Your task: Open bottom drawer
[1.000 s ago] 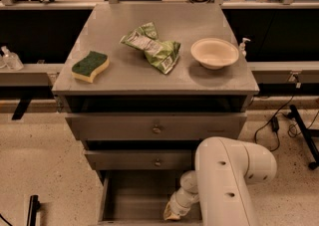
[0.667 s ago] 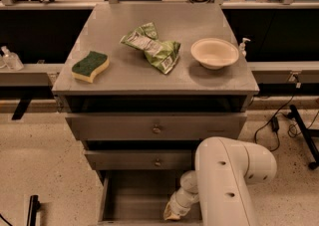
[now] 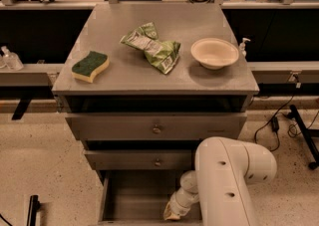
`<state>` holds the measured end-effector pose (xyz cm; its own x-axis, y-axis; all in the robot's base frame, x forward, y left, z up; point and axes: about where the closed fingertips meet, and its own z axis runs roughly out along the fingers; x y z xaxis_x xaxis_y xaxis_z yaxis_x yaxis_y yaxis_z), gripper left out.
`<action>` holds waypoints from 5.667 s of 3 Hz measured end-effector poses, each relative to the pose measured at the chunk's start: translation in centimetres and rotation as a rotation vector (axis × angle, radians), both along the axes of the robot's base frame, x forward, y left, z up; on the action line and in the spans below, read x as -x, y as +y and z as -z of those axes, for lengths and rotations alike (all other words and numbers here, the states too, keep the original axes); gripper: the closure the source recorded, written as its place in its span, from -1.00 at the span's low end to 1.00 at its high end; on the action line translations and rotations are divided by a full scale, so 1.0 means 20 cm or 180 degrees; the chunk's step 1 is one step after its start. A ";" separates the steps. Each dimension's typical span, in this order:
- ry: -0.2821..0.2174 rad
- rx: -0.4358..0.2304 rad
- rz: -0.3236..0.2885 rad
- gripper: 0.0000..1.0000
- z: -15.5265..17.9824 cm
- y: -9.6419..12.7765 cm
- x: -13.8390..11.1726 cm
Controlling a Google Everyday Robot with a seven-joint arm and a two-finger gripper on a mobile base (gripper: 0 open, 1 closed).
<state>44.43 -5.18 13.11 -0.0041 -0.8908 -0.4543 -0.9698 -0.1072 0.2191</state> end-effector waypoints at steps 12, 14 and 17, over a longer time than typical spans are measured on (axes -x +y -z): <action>-0.0016 -0.0023 0.0117 -0.23 0.00 -0.02 0.00; -0.0016 -0.0023 0.0117 0.69 0.00 -0.02 0.00; -0.0366 -0.0132 0.1052 1.00 -0.12 -0.24 -0.14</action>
Offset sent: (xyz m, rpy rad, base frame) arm -0.0181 0.0071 -0.0117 -0.0438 0.0232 0.1299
